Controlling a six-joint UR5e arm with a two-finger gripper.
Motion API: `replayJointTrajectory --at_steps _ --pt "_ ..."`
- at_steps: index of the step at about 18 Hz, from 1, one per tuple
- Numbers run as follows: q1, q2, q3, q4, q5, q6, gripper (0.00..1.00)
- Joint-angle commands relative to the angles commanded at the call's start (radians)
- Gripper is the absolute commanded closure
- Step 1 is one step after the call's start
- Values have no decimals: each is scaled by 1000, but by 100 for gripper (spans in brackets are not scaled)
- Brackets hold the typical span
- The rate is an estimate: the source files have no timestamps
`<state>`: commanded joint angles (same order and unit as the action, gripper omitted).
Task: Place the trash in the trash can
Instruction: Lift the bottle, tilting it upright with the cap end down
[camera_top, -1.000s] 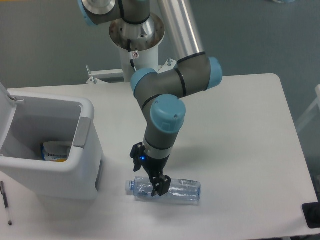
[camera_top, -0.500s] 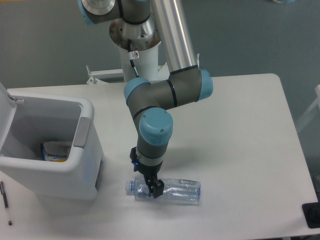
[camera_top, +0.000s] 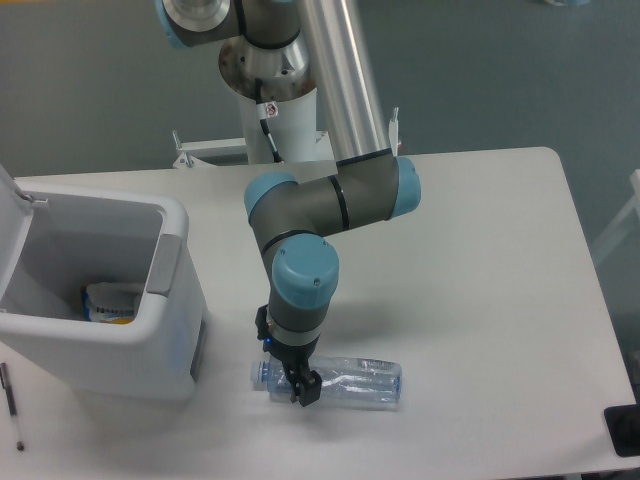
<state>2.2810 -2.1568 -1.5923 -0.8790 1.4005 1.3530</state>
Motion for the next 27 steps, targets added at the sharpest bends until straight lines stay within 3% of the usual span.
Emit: replayJointTrajectory --at_steps 10,20,27 --pt "-31 -57 55 -2 91 -80 8" --pt "-37 -58 60 -3 94 -130 33" --pt "-37 -48 64 -3 94 -175 42"
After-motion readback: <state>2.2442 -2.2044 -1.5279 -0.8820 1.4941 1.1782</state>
